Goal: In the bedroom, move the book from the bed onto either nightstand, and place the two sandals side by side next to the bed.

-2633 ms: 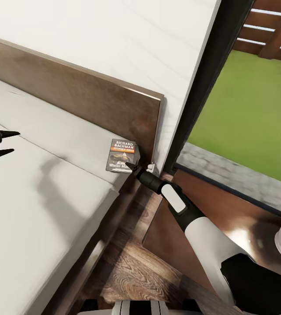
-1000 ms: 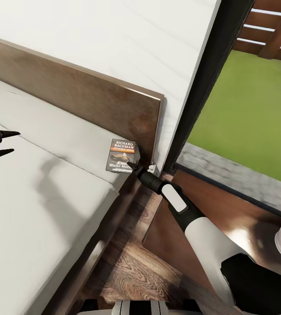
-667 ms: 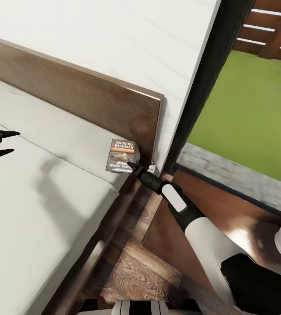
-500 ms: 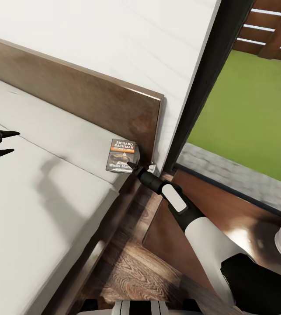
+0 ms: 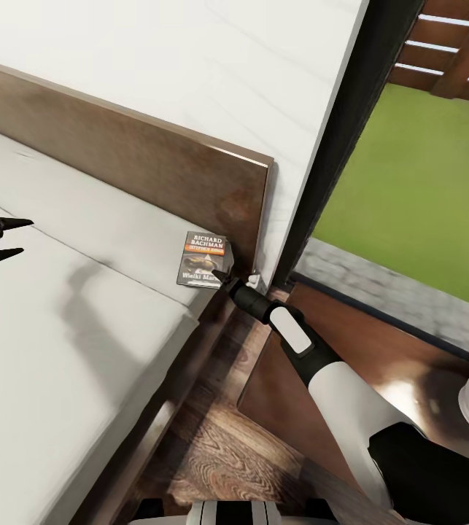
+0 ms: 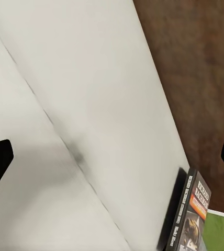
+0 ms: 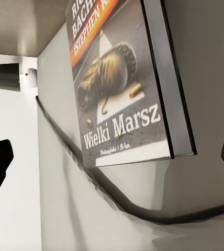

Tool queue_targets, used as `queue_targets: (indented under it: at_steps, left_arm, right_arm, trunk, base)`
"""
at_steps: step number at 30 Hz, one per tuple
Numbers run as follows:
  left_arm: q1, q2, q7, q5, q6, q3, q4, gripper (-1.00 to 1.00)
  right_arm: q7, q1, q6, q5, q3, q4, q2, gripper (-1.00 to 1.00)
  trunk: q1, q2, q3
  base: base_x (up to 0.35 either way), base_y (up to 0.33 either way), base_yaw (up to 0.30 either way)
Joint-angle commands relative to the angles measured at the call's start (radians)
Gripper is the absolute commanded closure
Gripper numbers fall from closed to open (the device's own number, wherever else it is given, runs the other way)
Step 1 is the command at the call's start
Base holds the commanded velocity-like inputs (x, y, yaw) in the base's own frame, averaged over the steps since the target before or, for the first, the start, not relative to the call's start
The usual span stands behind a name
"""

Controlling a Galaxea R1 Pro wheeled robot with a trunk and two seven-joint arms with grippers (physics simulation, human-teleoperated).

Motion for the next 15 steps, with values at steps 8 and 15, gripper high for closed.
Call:
queue_targets:
  at_steps: [8, 15]
  left_arm:
    - [-0.001, 0.001, -0.006, -0.007, 0.004, 0.005, 0.000, -1.00]
    - [-0.001, 0.001, -0.006, -0.007, 0.004, 0.005, 0.000, -1.00]
  right_arm:
    - [0.001, -0.001, 0.003, -0.006, 0.000, 0.000, 0.000, -1.00]
    - [0.000, -0.001, 0.003, -0.006, 0.000, 0.000, 0.000, -1.00]
  trunk:
    - [0.000, 0.000, 0.000]
    - [0.000, 0.000, 0.000]
  base:
    - [0.000, 0.000, 0.000]
    - [0.000, 0.000, 0.000]
